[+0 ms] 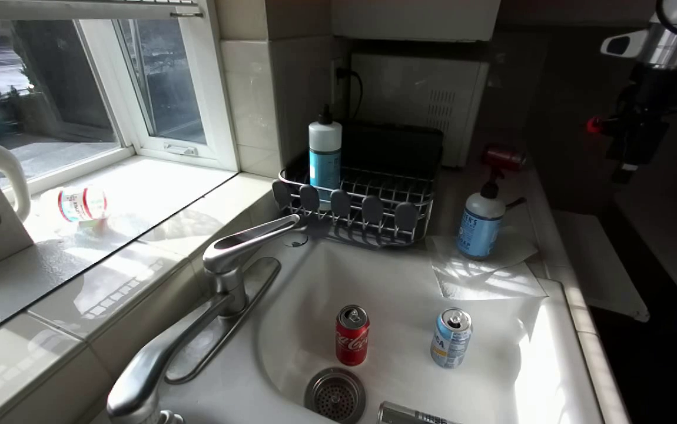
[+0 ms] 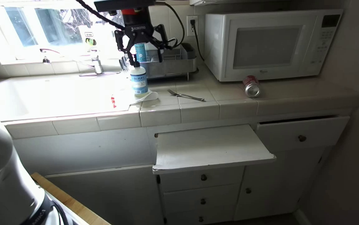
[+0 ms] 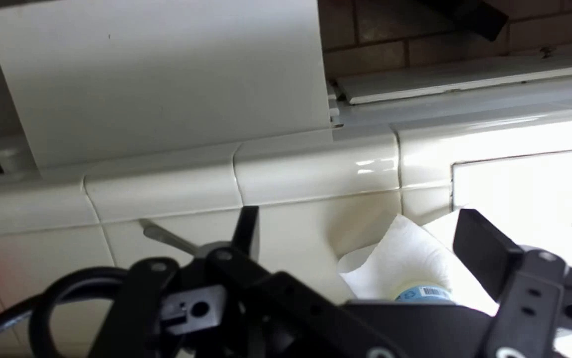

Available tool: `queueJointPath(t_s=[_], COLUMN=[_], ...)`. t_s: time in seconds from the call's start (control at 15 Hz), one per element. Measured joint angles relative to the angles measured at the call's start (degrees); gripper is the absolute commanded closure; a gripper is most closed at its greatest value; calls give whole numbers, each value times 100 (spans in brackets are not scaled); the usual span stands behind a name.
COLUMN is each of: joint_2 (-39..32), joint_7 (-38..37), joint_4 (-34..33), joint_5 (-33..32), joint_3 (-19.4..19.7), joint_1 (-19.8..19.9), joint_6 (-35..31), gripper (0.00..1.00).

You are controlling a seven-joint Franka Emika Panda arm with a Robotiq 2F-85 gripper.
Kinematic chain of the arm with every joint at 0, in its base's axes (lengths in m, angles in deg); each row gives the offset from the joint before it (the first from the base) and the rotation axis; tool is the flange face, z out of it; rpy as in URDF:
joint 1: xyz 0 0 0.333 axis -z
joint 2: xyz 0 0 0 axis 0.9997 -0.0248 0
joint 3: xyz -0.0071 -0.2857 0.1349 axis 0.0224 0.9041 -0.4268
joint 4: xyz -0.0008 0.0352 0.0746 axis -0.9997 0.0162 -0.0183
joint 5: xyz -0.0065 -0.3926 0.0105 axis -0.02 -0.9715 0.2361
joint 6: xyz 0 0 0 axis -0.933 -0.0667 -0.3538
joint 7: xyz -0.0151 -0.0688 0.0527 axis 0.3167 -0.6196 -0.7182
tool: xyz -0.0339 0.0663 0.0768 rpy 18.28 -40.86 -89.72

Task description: Put the silver fork on the shelf.

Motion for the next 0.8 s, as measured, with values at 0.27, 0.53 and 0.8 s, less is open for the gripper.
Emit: queueJointPath(t_s=[0.27,0.53,0.8], joint_2=[-893,-1863,-2596], joint_7=[1591,3295,4963], joint_4=[-568,-1169,-1637], joint_5=[206,858,1295], joint_3=[403,557,521], joint_1=[-103,-71,124], joint_6=[-469,-717,-731], gripper=[0,0,0])
